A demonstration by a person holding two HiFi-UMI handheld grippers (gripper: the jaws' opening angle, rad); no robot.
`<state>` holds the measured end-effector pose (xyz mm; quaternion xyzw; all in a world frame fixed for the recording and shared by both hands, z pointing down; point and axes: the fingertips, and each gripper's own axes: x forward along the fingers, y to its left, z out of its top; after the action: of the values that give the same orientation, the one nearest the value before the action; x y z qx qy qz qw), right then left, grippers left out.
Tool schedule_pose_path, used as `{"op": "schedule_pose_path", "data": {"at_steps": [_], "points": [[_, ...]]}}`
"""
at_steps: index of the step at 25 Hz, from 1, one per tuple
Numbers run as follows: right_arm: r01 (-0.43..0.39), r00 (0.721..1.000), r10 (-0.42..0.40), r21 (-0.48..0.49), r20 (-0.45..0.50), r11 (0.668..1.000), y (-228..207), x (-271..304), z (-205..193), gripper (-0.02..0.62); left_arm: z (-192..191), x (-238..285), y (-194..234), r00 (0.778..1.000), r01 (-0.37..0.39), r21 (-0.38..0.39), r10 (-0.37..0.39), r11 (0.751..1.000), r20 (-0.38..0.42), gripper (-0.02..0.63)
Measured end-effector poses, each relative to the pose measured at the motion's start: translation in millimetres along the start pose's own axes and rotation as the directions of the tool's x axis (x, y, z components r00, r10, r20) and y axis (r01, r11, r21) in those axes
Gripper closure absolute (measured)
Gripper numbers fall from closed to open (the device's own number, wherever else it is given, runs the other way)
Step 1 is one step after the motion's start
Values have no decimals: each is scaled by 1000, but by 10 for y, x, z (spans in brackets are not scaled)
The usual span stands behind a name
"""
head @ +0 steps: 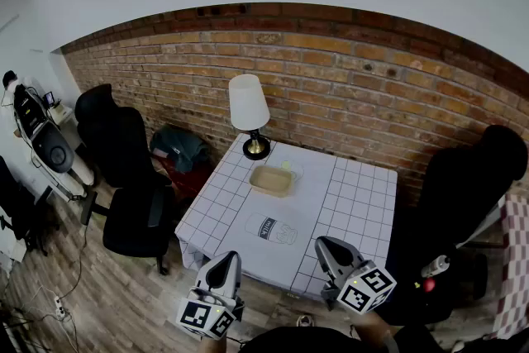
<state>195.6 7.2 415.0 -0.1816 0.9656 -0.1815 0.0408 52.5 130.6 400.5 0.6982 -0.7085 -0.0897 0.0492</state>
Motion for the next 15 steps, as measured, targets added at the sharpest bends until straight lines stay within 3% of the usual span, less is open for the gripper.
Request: {"op": "schedule_pose_path", "data": {"at_steps": [7,15], "points": [[-9,1000,9,-8,-2,1000,-35,88,5,592,-52,66,53,1000,-2,-5,2,1000,-8,597],[-8,1000,8,4,-8,1000,-306,113,15,592,-183,176,74,998,-60,-19,60,998,-7,595]]}}
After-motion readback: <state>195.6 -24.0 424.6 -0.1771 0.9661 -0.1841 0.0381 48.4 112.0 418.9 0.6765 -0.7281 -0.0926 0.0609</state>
